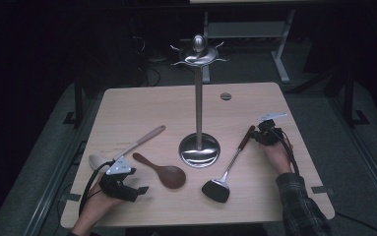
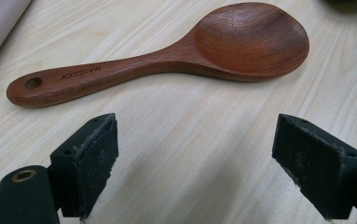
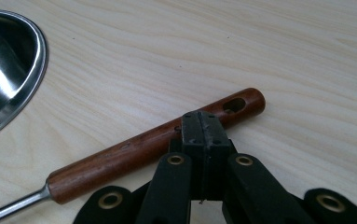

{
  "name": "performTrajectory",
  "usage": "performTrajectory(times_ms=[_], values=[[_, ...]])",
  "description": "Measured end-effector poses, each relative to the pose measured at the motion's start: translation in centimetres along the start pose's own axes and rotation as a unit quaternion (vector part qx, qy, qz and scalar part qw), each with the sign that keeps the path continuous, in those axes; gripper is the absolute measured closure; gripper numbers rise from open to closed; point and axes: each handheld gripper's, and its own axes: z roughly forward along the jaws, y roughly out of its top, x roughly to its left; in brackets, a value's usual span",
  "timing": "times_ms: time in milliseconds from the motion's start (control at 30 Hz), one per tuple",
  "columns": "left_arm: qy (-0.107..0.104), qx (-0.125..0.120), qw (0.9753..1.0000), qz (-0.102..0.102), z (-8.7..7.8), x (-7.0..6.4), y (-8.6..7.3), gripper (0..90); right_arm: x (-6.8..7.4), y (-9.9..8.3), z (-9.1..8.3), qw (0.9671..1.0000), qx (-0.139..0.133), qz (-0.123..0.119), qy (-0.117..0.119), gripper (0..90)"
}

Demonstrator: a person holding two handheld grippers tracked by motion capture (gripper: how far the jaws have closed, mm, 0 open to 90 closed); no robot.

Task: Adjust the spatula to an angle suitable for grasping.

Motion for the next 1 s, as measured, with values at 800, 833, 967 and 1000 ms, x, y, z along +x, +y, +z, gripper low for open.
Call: performTrajectory(times_ms=[800,833,967,1000], values=[[-0.001,0.002,1.0,-0.001,0.0,0.0,0.0,14.0,2.7,1.5,1.7,0.9984,-0.003,-0.038,0.041,90.0],[-0.001,0.002,1.0,-0.001,0.0,0.0,0.0,13.9,2.9,1.6,1.8,0.9983,-0.002,-0.038,0.043,90.0],[-0.001,0.002,1.0,-0.001,0.0,0.0,0.0,13.9,3.5,1.9,2.1,0.9977,-0.005,-0.046,0.049,90.0],[-0.001,0.002,1.0,-0.001,0.0,0.0,0.0,14.0,3.9,1.9,2.3,0.9971,-0.002,-0.052,0.055,90.0]])
